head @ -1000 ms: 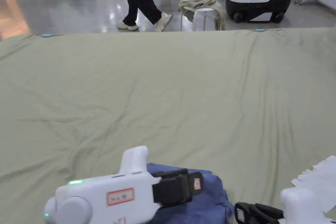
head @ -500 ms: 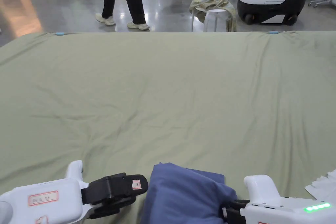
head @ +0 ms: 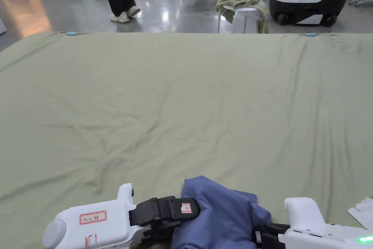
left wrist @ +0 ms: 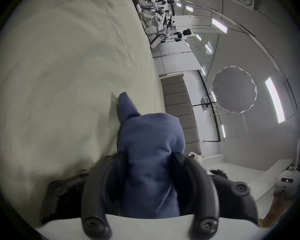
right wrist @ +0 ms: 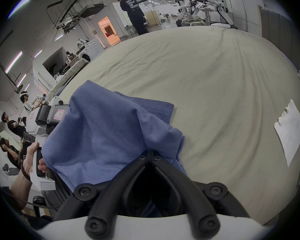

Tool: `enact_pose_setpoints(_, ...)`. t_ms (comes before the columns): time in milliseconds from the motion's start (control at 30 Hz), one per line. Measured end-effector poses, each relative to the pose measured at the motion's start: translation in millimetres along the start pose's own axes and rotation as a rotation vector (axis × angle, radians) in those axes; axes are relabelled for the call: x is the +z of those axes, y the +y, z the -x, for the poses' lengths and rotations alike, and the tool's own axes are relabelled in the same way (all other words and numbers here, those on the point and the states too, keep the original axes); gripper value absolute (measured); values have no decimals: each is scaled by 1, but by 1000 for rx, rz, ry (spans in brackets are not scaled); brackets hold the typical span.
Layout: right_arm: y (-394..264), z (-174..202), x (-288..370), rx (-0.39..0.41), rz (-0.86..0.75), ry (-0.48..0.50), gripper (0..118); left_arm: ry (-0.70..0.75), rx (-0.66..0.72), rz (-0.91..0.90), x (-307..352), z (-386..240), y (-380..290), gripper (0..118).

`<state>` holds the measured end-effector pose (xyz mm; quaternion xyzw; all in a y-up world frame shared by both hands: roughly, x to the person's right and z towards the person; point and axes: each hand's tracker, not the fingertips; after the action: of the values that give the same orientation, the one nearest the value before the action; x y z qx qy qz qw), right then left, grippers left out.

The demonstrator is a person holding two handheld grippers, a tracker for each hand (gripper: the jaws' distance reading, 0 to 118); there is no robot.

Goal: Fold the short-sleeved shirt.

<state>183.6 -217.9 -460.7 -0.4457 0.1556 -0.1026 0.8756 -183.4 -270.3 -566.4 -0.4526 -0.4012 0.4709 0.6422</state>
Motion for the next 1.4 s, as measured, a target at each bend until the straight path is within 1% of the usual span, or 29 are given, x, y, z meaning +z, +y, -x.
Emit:
enact_pose_setpoints(33,0,0,0,-1,-1,1,0,14,-23,-8,-2,-3,-3,23)
enact_pose_setpoints(67,0,0,0,-1,-2,1,0,68,-49,-24,-6,-7,-5,22)
enact_pose_setpoints(100,0,0,0,-2,-3,1,0,120,-47,-42,-9,-9,-9,20)
enact_pose_setpoints(133,1,1,1,-4,-3,0,0,107,-62,-43,-10,-12,-12,19)
enact_pose_setpoints(233,4,-1,10,-12,-16,23,0,106,-72,-88,4,-21,-14,19)
enact_pose_setpoints(300,5,-2,21,-54,-70,59,0,70,-84,-113,36,-26,-7,19)
enact_pose_setpoints(333,5,-2,27,-63,-83,69,0,61,-86,-126,53,-30,-2,19)
enact_pose_setpoints(400,5,-2,34,-63,-99,68,0,130,-131,-227,109,-39,13,19)
enact_pose_setpoints(433,4,-2,37,-65,-106,70,0,152,-141,-238,136,-40,18,19)
enact_pose_setpoints(467,3,-2,39,-71,-110,78,0,202,-158,-320,169,-43,22,19)
enact_pose_setpoints(533,-1,-3,41,-82,-115,92,0,269,-140,-382,232,-42,37,19)
enact_pose_setpoints(600,-3,-4,41,-93,-112,93,0,376,-140,-445,286,-42,50,19)
enact_pose_setpoints(633,-4,-4,40,-96,-111,91,0,432,-136,-479,308,-41,57,19)
enact_pose_setpoints(667,-5,-4,40,-100,-111,90,0,468,-112,-474,322,-44,61,19)
enact_pose_setpoints(733,-5,-7,38,-108,-107,88,0,551,-129,-522,342,-43,70,20)
enact_pose_setpoints(767,-5,-7,37,-113,-108,86,0,599,-116,-546,350,-41,74,21)
enact_pose_setpoints(800,-5,-8,37,-121,-110,87,0,622,-85,-562,354,-42,81,25)
enact_pose_setpoints(833,-4,-9,38,-127,-108,93,0,647,-54,-542,360,-45,86,41)
enact_pose_setpoints(867,-2,-9,40,-128,-108,97,0,759,-83,-580,366,-56,85,52)
enact_pose_setpoints(900,-2,-9,44,-118,-121,97,0,905,-114,-625,368,-74,83,55)
enact_pose_setpoints(933,-1,-8,48,-98,-142,89,0,1041,-183,-646,369,-92,78,55)
enact_pose_setpoints(967,0,-9,52,-81,-164,77,0,1101,-300,-650,366,-112,71,55)
enact_pose_setpoints(1033,5,-9,61,-65,-223,42,0,1084,-429,-678,356,-151,49,55)
enact_pose_setpoints(1067,8,-10,66,-63,-255,29,0,1040,-524,-689,350,-168,36,55)
enact_pose_setpoints(1133,14,-11,78,-61,-326,27,0,1001,-671,-691,323,-204,10,55)
enact_pose_setpoints(1200,22,-9,92,-41,-399,2,0,977,-818,-701,297,-228,-15,55)
enact_pose_setpoints(1300,30,-3,120,46,-519,-74,0,918,-1005,-756,242,-266,-54,55)
enact_pose_setpoints(1367,34,2,137,99,-591,-130,0,855,-1100,-795,214,-280,-72,55)
enact_pose_setpoints(1400,36,4,145,112,-628,-166,0,837,-1128,-827,198,-286,-80,55)
